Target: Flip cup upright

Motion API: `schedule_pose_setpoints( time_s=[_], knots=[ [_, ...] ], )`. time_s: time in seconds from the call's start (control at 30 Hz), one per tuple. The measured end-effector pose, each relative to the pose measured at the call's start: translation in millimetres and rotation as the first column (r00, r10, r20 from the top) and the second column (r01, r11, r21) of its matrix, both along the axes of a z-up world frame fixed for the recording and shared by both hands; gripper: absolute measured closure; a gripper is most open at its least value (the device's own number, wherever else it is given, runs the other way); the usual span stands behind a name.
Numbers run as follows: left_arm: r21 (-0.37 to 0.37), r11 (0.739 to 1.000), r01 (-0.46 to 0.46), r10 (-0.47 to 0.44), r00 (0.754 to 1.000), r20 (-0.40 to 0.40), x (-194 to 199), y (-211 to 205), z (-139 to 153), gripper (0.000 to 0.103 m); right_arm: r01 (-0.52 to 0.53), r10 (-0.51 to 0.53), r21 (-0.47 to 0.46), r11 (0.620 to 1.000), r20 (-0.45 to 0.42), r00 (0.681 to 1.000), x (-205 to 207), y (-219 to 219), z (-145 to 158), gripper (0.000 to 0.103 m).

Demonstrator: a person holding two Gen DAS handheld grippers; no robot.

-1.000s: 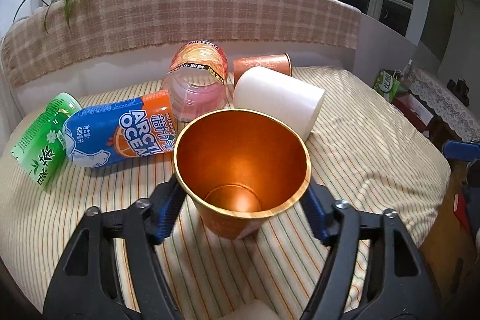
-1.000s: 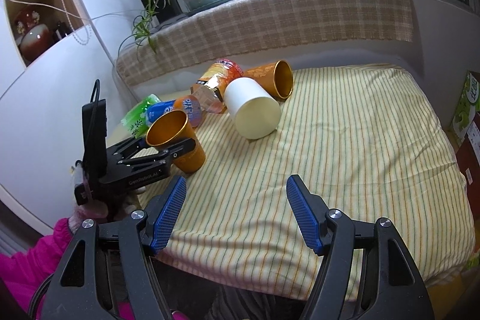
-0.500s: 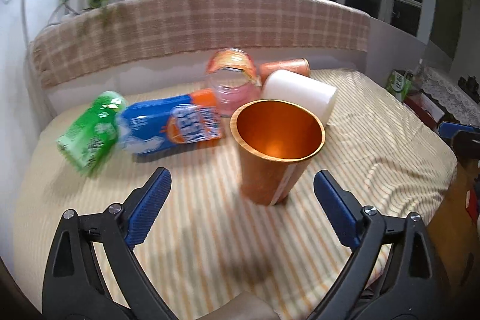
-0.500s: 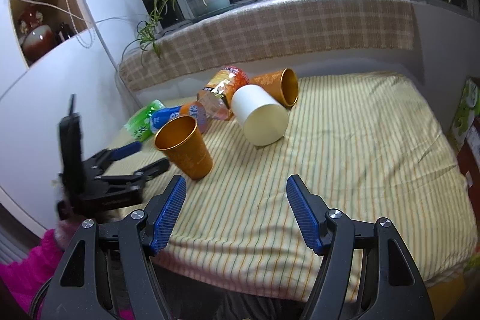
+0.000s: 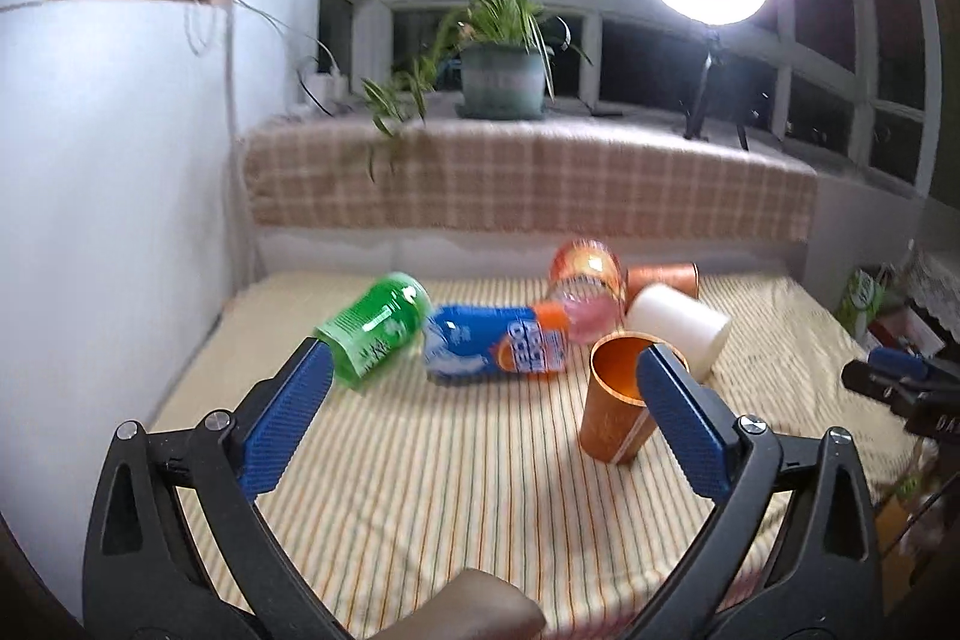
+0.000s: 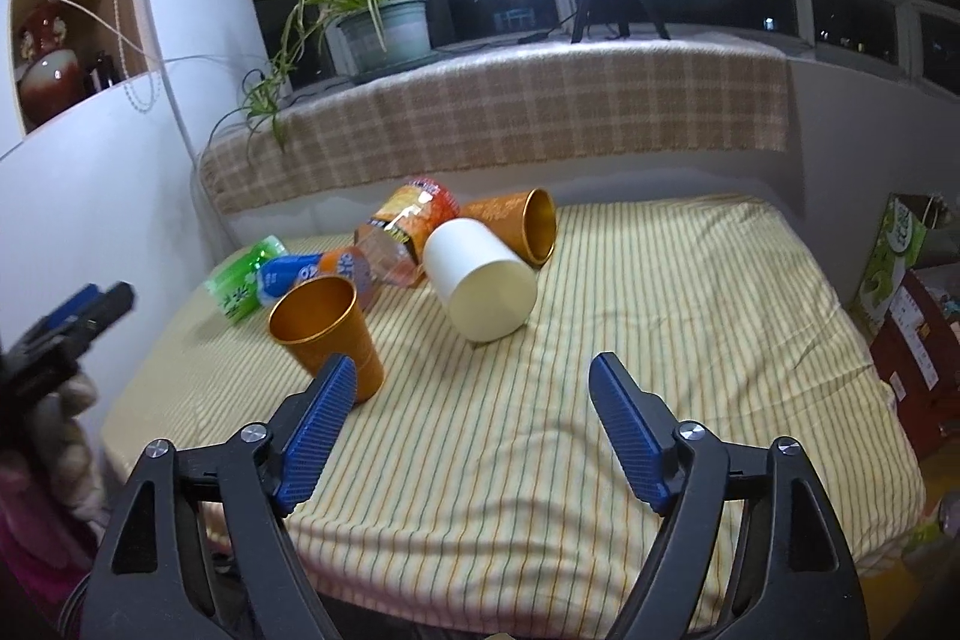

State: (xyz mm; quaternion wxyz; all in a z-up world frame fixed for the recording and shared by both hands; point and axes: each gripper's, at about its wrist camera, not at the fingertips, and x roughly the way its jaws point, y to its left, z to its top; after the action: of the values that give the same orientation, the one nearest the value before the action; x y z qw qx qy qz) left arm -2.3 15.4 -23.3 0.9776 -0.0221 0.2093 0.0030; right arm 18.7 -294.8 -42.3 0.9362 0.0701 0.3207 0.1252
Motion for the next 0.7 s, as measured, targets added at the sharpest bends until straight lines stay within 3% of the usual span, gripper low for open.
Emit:
schedule_pose_setpoints(
  time_s=[0.33,0.7],
  knots=[
    [-0.005,0.999,-0.043,0.044,0.998,0.047,-9.3,-1.8,21.7,0.000,0.068,-0.064,-0.053,0.996,0.083,0.995,-0.7,1.9,8.6,0.014],
    [0.032,0.998,-0.059,0.057,0.996,0.072,-16.2,-8.6,28.4,0.000,0.078,-0.073,-0.053,0.996,0.097,0.993,-0.5,1.8,10.9,0.013]
  ],
)
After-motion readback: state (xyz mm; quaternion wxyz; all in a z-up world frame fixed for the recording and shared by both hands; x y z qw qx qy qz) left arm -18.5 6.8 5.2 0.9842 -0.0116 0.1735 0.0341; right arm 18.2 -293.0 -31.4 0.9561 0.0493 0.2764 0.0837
